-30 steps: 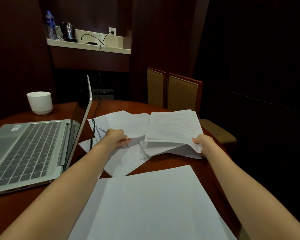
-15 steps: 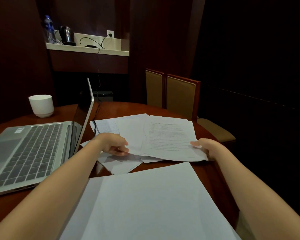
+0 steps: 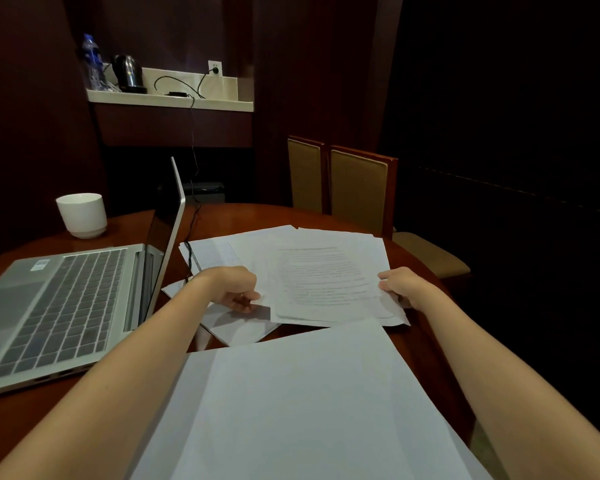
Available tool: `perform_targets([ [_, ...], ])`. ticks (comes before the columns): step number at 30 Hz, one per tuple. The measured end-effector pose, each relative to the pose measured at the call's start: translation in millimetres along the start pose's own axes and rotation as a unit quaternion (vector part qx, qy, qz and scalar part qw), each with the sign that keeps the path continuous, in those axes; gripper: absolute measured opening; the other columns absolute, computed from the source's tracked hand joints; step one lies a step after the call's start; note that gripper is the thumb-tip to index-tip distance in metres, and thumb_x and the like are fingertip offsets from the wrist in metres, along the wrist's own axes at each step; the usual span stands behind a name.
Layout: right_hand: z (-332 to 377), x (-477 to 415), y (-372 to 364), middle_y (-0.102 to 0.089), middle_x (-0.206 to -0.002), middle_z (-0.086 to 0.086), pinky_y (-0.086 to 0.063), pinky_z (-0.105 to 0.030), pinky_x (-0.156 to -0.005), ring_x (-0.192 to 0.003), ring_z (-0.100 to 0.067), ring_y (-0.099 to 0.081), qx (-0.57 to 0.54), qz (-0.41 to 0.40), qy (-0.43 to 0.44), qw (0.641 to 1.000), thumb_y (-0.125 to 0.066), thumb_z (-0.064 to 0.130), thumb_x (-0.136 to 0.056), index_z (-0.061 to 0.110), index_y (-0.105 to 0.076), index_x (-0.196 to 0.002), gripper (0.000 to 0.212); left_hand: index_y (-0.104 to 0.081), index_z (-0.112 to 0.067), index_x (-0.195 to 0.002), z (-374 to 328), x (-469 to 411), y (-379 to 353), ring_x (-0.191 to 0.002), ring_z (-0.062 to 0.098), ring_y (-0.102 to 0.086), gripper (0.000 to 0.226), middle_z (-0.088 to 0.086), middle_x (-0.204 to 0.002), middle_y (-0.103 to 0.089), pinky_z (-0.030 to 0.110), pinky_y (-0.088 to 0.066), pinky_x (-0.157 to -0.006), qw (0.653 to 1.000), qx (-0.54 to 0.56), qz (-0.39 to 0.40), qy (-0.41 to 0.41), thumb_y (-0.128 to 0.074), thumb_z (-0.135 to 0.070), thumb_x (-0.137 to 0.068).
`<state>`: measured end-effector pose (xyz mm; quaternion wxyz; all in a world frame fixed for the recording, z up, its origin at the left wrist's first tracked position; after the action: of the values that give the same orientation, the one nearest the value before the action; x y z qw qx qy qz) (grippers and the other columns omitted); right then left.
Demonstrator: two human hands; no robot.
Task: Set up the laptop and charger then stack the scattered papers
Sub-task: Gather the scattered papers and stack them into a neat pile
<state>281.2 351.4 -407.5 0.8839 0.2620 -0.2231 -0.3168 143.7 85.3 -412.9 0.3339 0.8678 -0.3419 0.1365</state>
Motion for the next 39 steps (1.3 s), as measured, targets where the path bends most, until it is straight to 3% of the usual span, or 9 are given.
perform_targets([
  [2,-1,1,-3,-0.053,-0.097,-0.013,-0.042,-0.029,-0.063,-0.084,-0.024,-0.051,-0.036,0.001,-0.021,0.999,-0.047,0.011,-0.096,0.002,-0.053,-0.109,0.017,-0.048,-0.001,-0.117,-4,1,-4,-0.069,0.017,-0.052,0.025,0.014,-0.097,-0.051,0.021,-0.054,-0.046,0.999,-0.030,0.008,-0.016,-0.041,0.004,-0.094],
  [6,6,2,-16,-0.054,-0.129,-0.015,-0.047,-0.043,-0.097,-0.113,-0.034,-0.055,-0.107,0.051,-0.023,0.993,-0.062,0.013,-0.089,0.000,-0.045,-0.130,0.046,-0.050,0.000,-0.119,-16,10,-16,-0.061,0.014,-0.061,0.027,0.011,-0.084,-0.061,0.022,-0.053,-0.049,0.996,-0.083,0.024,-0.027,-0.037,0.000,-0.095],
  [11,20,8,-22,-0.054,-0.129,-0.016,-0.046,-0.038,-0.095,-0.114,-0.034,-0.054,-0.048,0.023,0.043,0.998,-0.062,0.004,-0.086,0.000,-0.046,-0.130,0.047,-0.047,-0.006,-0.114,-27,15,-14,-0.078,0.017,-0.056,0.021,0.008,-0.097,-0.054,0.025,-0.050,-0.063,0.992,-0.119,-0.011,-0.045,-0.038,-0.018,-0.099],
  [14,29,16,-12,-0.059,-0.122,-0.013,-0.049,-0.040,-0.090,-0.107,-0.031,-0.058,-0.138,-0.001,0.116,0.984,-0.058,0.002,-0.089,0.004,-0.051,-0.127,0.039,-0.025,-0.010,-0.143,-28,9,-2,-0.114,0.025,-0.051,0.059,0.013,-0.134,-0.046,0.030,-0.045,-0.085,0.988,-0.106,-0.089,-0.066,-0.043,-0.041,-0.096],
  [17,35,28,-2,-0.059,-0.121,-0.010,-0.049,-0.035,-0.085,-0.103,-0.024,-0.057,-0.252,-0.008,0.152,0.956,-0.056,0.002,-0.091,0.007,-0.051,-0.129,0.038,-0.007,-0.012,-0.150,-32,6,5,-0.132,0.029,-0.040,0.084,0.010,-0.152,-0.028,0.036,-0.039,-0.101,0.985,0.043,-0.124,-0.112,-0.055,-0.046,-0.089],
  [20,38,37,2,-0.057,-0.126,-0.009,-0.049,-0.037,-0.093,-0.111,-0.025,-0.056,-0.311,-0.026,0.178,0.933,-0.058,0.006,-0.090,0.008,-0.051,-0.129,0.040,-0.029,-0.012,-0.144,-52,13,8,-0.129,0.028,-0.045,0.065,0.007,-0.144,-0.043,0.038,-0.039,-0.104,0.955,0.173,-0.137,-0.199,-0.060,-0.029,-0.089],
  [24,44,44,7,-0.060,-0.123,-0.010,-0.051,-0.035,-0.088,-0.112,-0.027,-0.058,-0.318,-0.065,0.211,0.922,-0.061,0.006,-0.089,0.007,-0.055,-0.124,0.036,-0.047,-0.007,-0.133,-87,46,14,-0.123,0.025,-0.051,0.039,0.009,-0.133,-0.054,0.028,-0.042,-0.092,0.899,0.243,-0.202,-0.304,-0.049,-0.005,-0.094],
  [32,65,53,27,-0.061,-0.108,-0.002,-0.054,-0.033,-0.082,-0.100,-0.021,-0.062,-0.318,-0.107,0.263,0.904,-0.067,0.014,-0.085,0.013,-0.054,-0.107,0.026,-0.050,-0.012,-0.129,-112,81,26,-0.103,0.009,-0.054,0.041,-0.004,-0.117,-0.057,0.021,-0.045,-0.082,0.852,0.260,-0.229,-0.392,-0.059,-0.020,-0.090],
  [39,58,54,22,-0.059,-0.109,-0.002,-0.048,-0.030,-0.081,-0.100,-0.019,-0.058,-0.327,-0.117,0.239,0.907,-0.051,0.008,-0.095,0.011,-0.054,-0.105,0.012,-0.049,-0.007,-0.130,-109,84,22,-0.108,0.014,-0.055,0.037,0.004,-0.122,-0.057,0.022,-0.046,-0.083,0.843,0.298,-0.233,-0.382,-0.053,-0.014,-0.094],
])
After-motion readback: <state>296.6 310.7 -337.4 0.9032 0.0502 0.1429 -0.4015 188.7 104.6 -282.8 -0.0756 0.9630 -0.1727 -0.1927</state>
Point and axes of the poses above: each hand's wrist, its own x-axis away from the middle knuckle, its own y-axis out of the back of the hand, z = x × y, the point moved 6 cm from there along -x, towards the middle knuckle
